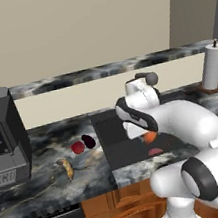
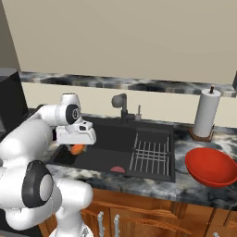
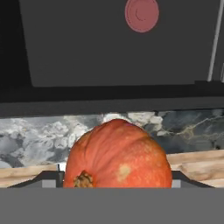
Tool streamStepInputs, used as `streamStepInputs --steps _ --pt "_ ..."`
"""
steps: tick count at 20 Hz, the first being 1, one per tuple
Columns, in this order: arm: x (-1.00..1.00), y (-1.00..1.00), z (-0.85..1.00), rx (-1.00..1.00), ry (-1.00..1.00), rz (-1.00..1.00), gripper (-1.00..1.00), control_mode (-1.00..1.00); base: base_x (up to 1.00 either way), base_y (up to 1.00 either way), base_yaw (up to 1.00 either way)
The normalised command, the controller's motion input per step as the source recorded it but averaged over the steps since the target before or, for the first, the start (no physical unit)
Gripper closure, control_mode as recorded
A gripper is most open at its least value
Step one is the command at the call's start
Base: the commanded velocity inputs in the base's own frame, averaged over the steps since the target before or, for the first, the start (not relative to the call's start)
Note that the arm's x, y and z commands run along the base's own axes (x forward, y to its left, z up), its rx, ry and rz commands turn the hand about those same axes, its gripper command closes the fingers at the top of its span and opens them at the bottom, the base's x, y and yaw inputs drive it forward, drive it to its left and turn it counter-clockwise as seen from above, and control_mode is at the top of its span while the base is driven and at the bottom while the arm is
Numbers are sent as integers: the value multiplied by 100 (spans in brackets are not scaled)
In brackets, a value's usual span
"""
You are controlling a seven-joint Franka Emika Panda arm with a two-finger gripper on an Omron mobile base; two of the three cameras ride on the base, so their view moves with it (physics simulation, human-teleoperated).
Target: There is a mixed pile of frozen fruits and vegetables on the counter. Locate all the frozen vegetables and place the items in a bowl on the counter. Take all the frozen fruits and defrost them in a running sink.
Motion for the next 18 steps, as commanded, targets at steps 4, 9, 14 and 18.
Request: streamStepInputs --steps 4,9,14,18 --pt "-26 -82 29 0 -2 0 100 -100 0 0 0" --pt "-33 -74 46 0 -8 0 100 -100 0 0 0" --pt "-25 -72 48 0 -6 0 100 -100 0 0 0" --pt "-13 -80 26 0 -4 0 100 -100 0 0 0"
